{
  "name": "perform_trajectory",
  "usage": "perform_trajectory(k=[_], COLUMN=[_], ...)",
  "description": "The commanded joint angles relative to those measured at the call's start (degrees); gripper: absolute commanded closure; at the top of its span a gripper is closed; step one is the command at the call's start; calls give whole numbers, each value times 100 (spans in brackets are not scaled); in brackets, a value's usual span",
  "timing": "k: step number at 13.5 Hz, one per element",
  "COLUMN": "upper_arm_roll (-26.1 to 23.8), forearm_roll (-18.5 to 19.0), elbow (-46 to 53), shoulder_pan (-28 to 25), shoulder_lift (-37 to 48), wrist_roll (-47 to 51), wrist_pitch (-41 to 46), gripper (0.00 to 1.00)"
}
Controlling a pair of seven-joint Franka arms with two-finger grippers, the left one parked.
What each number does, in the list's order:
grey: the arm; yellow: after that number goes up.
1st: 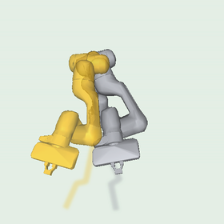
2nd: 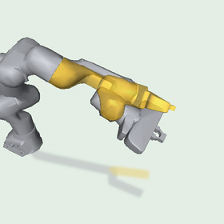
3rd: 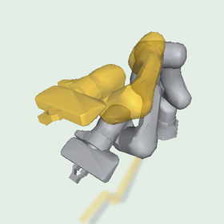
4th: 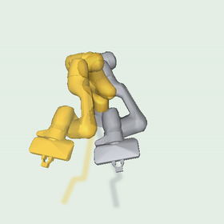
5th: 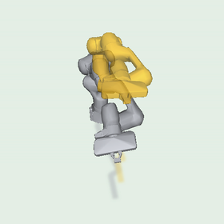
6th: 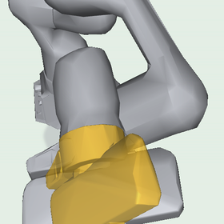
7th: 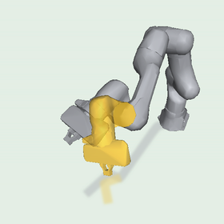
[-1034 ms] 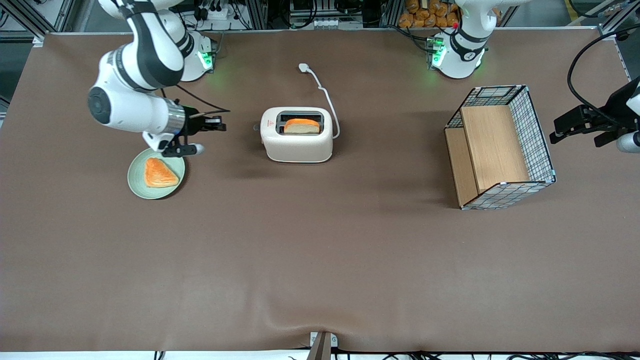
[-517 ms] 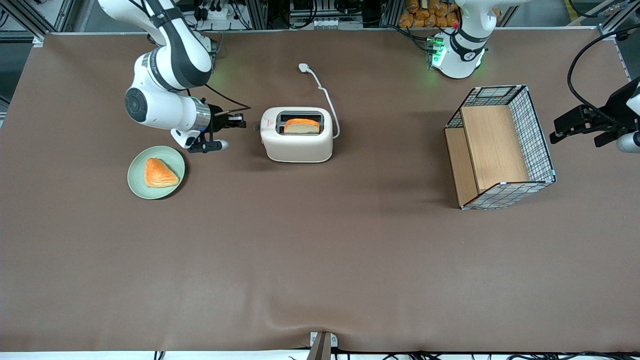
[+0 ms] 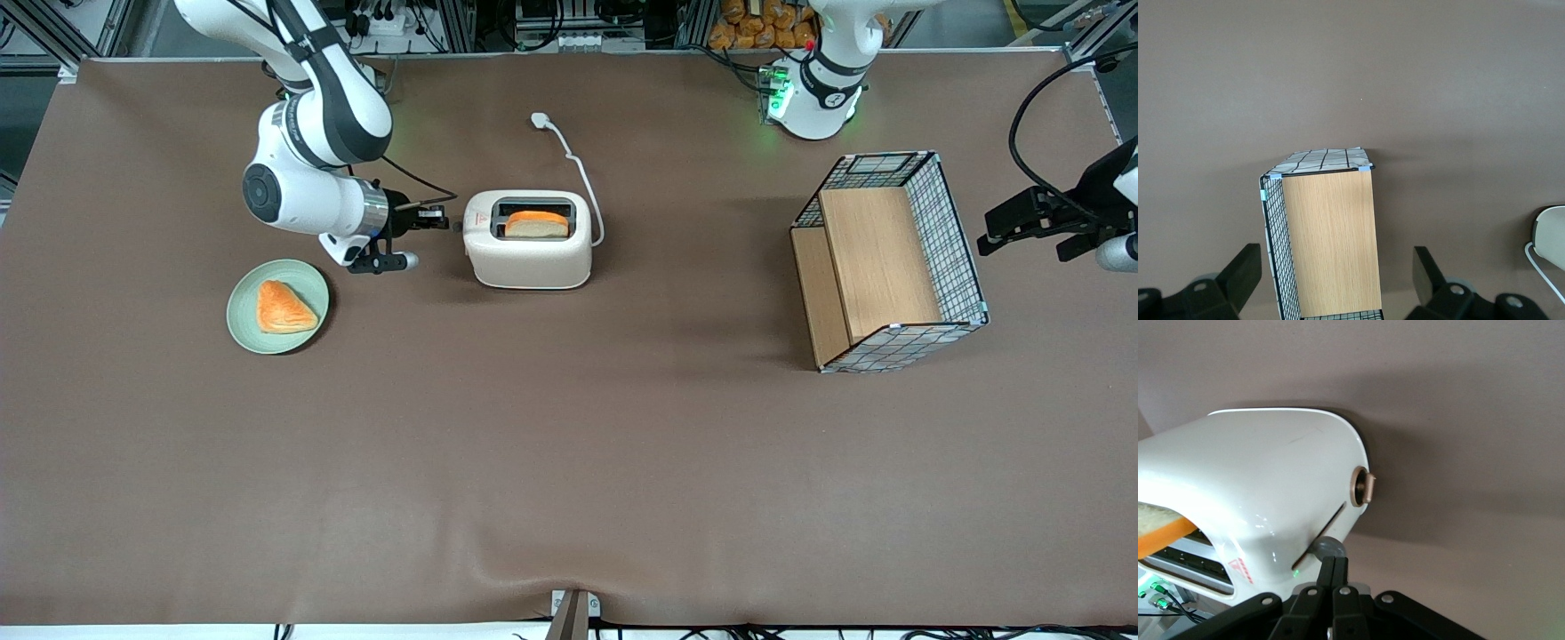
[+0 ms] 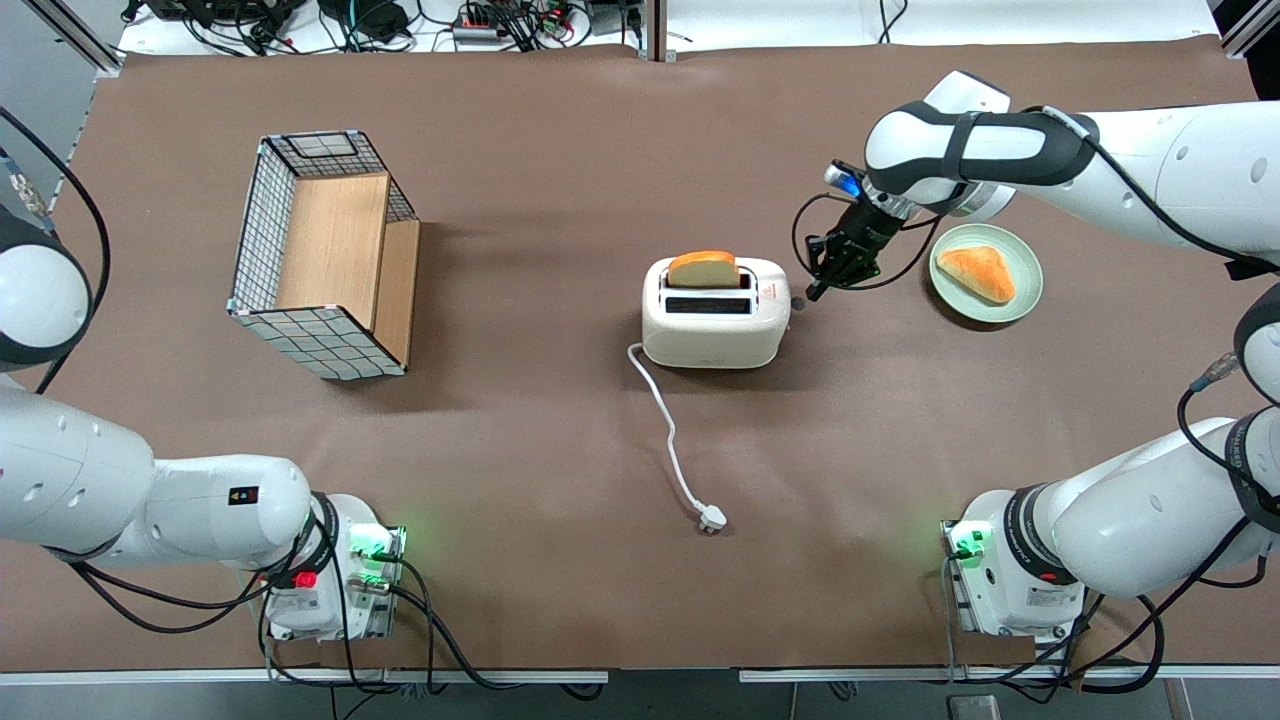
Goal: Press toaster button with right arm
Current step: 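Move the right gripper toward the toaster's lever and knob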
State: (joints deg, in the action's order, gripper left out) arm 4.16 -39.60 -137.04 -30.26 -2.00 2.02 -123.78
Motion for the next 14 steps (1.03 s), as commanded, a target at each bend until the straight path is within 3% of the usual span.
perform_trajectory(k=[1, 5, 14], upper_arm_roll=[41, 41, 41], forearm_roll=[-250, -557, -619], elbow=[-51, -51, -51], shoulder_pan=[-138, -199, -357], shoulder_lift=[-116, -301, -573], wrist_roll=[-227, -448, -544], wrist_pitch=[-269, -436, -858], gripper=[100, 100, 100])
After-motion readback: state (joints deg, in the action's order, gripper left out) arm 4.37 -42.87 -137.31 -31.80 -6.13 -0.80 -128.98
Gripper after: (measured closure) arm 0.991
